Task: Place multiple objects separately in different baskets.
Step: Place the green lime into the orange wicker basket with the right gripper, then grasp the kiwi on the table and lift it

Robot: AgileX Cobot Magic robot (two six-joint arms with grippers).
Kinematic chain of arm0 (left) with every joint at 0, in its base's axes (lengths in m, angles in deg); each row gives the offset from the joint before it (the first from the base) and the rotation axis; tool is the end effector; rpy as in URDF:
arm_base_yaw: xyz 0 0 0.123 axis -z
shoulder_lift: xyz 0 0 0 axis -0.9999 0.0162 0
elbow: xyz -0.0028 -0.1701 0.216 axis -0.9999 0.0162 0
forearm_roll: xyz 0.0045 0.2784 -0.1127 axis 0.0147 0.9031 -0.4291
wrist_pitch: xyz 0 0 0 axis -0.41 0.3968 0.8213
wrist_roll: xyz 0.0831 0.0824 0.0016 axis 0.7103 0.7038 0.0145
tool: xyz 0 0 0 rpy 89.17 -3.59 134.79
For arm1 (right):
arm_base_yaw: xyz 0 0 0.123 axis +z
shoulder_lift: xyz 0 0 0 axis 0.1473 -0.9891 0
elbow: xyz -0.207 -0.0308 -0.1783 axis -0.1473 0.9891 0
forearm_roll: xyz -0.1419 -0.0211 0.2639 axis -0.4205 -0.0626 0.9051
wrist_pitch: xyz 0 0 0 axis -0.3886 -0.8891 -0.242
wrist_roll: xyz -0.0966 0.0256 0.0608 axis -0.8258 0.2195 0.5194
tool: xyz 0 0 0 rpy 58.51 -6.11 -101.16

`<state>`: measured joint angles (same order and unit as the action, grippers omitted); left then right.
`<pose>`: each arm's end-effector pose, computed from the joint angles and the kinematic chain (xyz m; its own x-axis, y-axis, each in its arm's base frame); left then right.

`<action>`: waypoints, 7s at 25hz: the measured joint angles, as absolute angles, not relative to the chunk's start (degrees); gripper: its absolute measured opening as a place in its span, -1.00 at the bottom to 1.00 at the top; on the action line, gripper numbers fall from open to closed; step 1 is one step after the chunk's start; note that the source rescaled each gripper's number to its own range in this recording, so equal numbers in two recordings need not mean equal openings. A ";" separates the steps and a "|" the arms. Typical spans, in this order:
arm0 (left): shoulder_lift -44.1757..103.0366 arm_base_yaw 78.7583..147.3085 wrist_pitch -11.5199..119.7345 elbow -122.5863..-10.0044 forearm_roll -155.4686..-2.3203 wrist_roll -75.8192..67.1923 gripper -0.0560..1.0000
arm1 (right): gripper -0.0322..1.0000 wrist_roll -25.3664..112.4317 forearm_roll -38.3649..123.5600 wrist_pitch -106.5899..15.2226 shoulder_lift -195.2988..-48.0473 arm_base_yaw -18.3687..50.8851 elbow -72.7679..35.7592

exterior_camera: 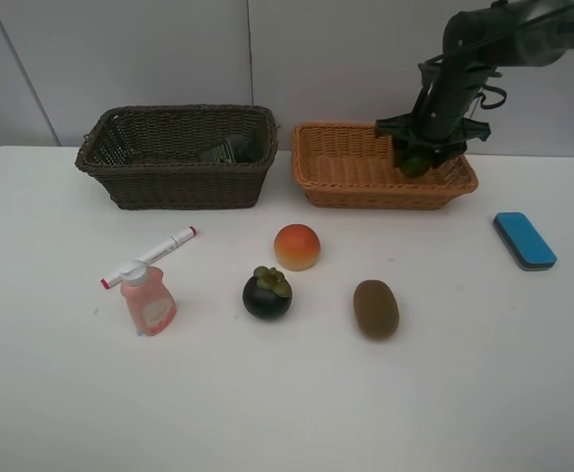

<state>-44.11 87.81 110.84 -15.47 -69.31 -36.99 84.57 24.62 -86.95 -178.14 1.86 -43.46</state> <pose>0.0704 -0.0054 0.2907 -0.4447 -0.0193 -0.8955 0.0271 0.9990 -0.0350 0.5266 0.0799 0.1159 -0.9290 0.0351 -0.3684 0.0586 0.9969 -0.0528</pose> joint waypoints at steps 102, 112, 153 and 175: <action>-44.11 87.81 110.84 -15.47 -69.31 -36.99 0.99 | 1.00 86.24 37.72 -87.83 -148.26 20.63 1.82; -44.11 87.81 110.84 -15.47 -69.31 -36.99 0.99 | 1.00 86.24 38.79 -86.36 -152.75 20.63 1.82; -44.11 87.81 110.84 -15.47 -69.31 -36.99 0.99 | -0.22 86.31 39.87 -82.52 -159.69 21.29 1.82; -44.11 87.81 110.84 -15.47 -69.31 -36.99 0.99 | -0.24 86.24 40.40 -82.52 -159.70 21.29 1.82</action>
<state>-44.11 87.81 110.84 -15.47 -69.31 -36.99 86.24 40.40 -82.52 -159.70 21.29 1.82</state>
